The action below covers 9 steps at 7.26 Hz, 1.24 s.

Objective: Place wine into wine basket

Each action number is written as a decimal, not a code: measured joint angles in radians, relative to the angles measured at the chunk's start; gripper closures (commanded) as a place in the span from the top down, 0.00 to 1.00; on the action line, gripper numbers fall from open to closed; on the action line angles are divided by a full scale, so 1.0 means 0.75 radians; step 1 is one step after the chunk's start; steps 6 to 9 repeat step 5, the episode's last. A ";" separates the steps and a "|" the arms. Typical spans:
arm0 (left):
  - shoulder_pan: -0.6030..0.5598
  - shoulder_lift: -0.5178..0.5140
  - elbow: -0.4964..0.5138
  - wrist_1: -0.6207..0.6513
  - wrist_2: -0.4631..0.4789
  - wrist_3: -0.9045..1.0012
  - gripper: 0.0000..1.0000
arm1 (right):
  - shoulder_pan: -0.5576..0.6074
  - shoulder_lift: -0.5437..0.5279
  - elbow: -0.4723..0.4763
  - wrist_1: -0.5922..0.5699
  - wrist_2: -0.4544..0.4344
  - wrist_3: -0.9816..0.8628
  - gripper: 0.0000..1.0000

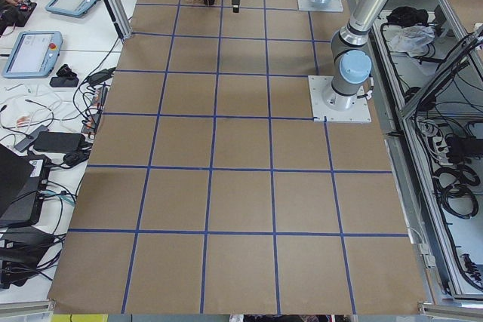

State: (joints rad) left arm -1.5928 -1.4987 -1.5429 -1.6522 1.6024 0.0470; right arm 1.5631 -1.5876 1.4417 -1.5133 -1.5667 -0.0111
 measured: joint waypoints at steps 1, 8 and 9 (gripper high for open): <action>0.001 0.000 0.000 0.000 0.004 0.002 1.00 | 0.000 -0.002 0.001 0.000 0.012 0.027 1.00; 0.003 -0.002 0.000 -0.005 -0.004 -0.020 1.00 | 0.000 -0.001 0.005 0.000 0.016 0.038 1.00; 0.003 -0.002 0.000 -0.005 -0.004 -0.020 1.00 | 0.000 -0.001 0.005 0.000 0.016 0.038 1.00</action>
